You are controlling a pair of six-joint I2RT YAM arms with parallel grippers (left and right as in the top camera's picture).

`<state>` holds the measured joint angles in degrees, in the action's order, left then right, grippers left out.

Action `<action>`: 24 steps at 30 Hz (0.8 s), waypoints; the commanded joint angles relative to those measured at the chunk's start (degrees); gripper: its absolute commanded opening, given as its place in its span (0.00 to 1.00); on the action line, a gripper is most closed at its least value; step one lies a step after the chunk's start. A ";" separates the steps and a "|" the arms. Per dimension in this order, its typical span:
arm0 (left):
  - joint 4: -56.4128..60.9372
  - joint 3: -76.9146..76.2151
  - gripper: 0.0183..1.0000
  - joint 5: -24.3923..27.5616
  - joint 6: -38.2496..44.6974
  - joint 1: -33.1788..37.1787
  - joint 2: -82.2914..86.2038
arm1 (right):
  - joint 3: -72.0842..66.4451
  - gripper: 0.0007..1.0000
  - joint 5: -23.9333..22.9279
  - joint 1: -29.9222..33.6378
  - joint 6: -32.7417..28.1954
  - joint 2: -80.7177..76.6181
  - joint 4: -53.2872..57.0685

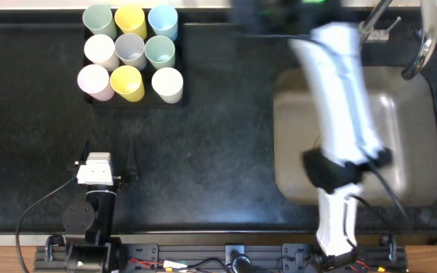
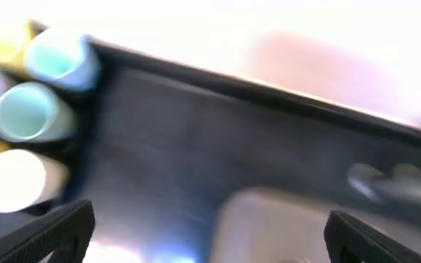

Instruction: Store Cups

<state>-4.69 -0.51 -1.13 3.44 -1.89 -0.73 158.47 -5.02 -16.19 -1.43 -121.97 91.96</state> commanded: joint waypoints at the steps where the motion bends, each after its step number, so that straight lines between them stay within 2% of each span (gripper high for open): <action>1: -0.13 0.07 1.00 -0.44 1.07 -0.07 0.57 | -12.17 1.00 -0.81 6.27 2.73 12.02 1.20; 5: -0.11 0.07 1.00 -0.44 1.07 -0.07 0.57 | -35.17 1.00 -0.59 9.03 5.16 27.19 1.11; 9: -0.13 0.07 1.00 -0.44 1.07 -0.07 0.57 | -61.07 1.00 -0.81 9.14 6.82 45.16 -7.30; 12: -0.11 0.07 1.00 -0.44 1.07 -0.07 0.57 | -80.81 1.00 -1.33 9.14 9.35 58.60 -19.37; 17: -0.13 0.07 1.00 -0.44 1.07 -0.07 0.57 | -113.68 1.00 -8.39 8.98 8.44 81.18 -53.07; 20: -0.13 0.07 1.00 -0.44 1.07 -0.07 0.57 | -128.76 1.00 -8.57 9.01 8.48 93.46 -71.08; 24: -0.13 0.07 1.00 -0.44 1.07 -0.07 0.57 | -139.49 1.00 -8.55 8.98 8.50 105.96 -75.25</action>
<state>-4.71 -0.51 -1.13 3.46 -1.89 -0.73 23.14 -12.25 -7.14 6.46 -21.30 17.87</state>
